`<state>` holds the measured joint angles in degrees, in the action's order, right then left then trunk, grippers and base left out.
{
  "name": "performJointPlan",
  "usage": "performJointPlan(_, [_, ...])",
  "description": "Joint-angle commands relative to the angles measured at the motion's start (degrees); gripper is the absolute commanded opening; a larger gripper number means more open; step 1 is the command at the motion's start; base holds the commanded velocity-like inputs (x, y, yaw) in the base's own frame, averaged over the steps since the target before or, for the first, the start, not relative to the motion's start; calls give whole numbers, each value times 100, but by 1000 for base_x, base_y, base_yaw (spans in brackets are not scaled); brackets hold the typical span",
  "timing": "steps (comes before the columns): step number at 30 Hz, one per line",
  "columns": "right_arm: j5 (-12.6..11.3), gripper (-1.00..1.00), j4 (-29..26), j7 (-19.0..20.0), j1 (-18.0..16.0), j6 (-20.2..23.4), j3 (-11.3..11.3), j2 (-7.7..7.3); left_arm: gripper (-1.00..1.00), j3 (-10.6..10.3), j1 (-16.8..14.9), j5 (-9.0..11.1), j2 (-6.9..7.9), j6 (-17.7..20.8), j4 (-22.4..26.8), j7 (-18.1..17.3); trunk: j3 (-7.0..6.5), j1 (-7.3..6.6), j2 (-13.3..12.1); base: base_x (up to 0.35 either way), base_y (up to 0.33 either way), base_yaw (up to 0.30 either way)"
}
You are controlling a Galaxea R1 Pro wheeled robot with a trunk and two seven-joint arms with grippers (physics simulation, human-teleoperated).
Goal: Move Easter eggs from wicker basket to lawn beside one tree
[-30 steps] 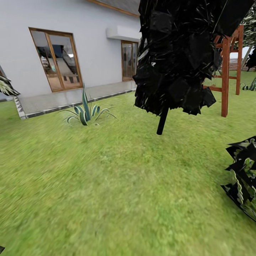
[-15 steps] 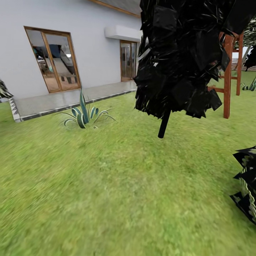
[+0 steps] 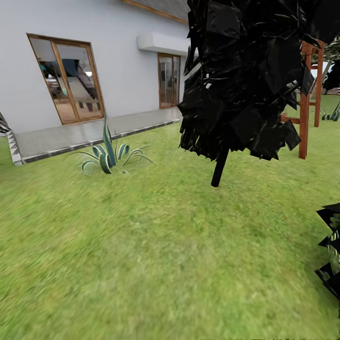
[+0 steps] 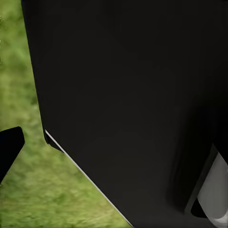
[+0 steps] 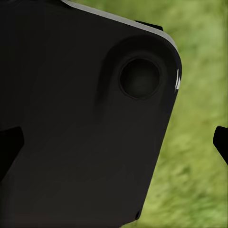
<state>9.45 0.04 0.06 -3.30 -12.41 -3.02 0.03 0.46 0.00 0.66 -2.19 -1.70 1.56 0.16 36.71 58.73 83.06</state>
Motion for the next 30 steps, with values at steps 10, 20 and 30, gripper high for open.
performJointPlan(10, [5,100,5,1,-4,-16,-24,0,100,7,0,8,0,-15,0,8,4,0,2,3,0,-245])
performJointPlan(20, [5,100,5,0,-4,-16,-24,1,100,7,0,6,0,-15,-1,6,4,0,2,0,0,-164])
performJointPlan(30, [5,100,5,-2,-4,-16,-24,6,100,7,0,13,5,-15,0,10,4,0,2,0,176,-2])
